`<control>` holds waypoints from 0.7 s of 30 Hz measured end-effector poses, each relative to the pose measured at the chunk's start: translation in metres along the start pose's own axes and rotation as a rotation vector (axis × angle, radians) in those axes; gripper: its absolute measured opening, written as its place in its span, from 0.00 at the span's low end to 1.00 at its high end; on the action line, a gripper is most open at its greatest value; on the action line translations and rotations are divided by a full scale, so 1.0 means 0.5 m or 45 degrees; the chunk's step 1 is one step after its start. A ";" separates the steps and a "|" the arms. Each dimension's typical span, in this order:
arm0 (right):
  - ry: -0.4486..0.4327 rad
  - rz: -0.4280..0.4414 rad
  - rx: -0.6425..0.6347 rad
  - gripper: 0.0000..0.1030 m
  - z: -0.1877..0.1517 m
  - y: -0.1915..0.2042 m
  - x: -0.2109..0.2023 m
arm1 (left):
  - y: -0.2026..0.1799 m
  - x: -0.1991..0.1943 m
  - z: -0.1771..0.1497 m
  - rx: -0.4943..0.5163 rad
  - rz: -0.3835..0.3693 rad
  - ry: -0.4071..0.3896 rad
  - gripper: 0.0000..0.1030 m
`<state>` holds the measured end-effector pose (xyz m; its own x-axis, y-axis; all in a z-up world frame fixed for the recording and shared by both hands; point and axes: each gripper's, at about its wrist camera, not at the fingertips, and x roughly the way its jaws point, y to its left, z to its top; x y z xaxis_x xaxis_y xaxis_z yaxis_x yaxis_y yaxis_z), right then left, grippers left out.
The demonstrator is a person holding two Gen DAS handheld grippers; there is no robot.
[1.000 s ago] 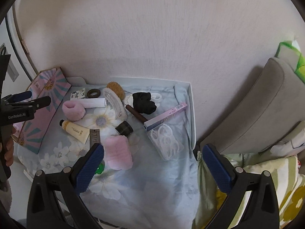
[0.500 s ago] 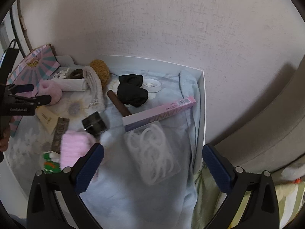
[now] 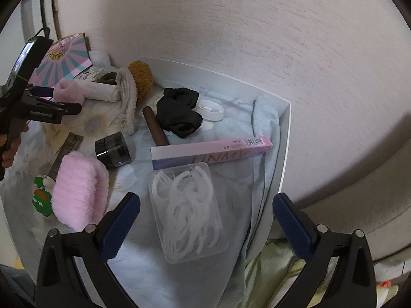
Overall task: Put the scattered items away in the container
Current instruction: 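Move both tools toward the scattered items on the bed, then grasp the pink fluffy headband with left tool while right tool grasps clear floss box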
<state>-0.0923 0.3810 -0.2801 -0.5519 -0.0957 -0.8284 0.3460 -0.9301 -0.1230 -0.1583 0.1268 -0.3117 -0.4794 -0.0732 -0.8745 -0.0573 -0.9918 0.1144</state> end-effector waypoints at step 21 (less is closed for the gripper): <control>-0.043 0.037 -0.207 0.59 -0.019 0.057 0.032 | -0.031 0.008 -0.022 -0.012 -0.010 -0.078 0.85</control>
<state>-0.0839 0.3566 -0.3020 -0.5639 -0.1361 -0.8145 0.4790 -0.8574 -0.1883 -0.1498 0.1406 -0.3219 -0.5314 -0.0589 -0.8450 -0.0529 -0.9933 0.1025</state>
